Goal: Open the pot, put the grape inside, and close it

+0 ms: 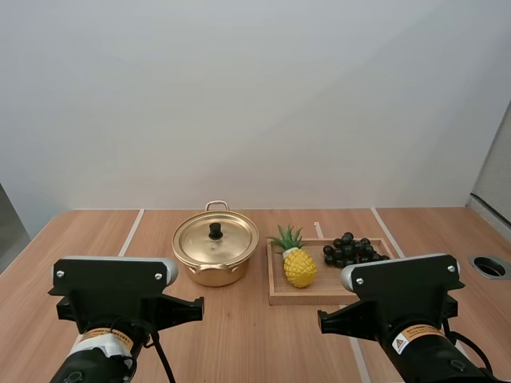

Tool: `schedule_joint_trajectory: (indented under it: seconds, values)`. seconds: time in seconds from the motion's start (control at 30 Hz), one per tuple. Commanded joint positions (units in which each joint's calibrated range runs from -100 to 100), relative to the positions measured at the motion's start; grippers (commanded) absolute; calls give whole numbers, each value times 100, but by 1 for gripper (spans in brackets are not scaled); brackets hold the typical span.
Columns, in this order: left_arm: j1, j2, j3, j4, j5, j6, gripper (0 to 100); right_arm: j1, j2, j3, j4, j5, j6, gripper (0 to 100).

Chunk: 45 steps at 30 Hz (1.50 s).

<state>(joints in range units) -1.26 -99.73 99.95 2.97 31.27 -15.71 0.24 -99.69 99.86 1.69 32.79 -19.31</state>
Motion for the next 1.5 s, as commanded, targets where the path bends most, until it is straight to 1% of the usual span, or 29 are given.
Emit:
schedule_joint_trajectory:
  seconds: [0.0, 1.13, 1.27, 1.33, 1.47]
  values:
    - [10, -27, 5, -78, -196, 23, 0, -14, -31, 14, 12, -22, -40, 0]
    - [10, -27, 5, -97, -194, 23, 0, -14, -31, 14, 12, -22, -40, 0]
    - [10, -27, -64, -186, -512, -17, 0, -14, -31, 4, 579, -431, -9, 0]
    - [10, -27, -438, -186, -608, -17, 0, -14, -31, -315, 715, -431, -9, 0]
    - [10, -27, -1265, -95, -590, -17, 0, -14, -31, -1188, 784, -312, -9, 0]
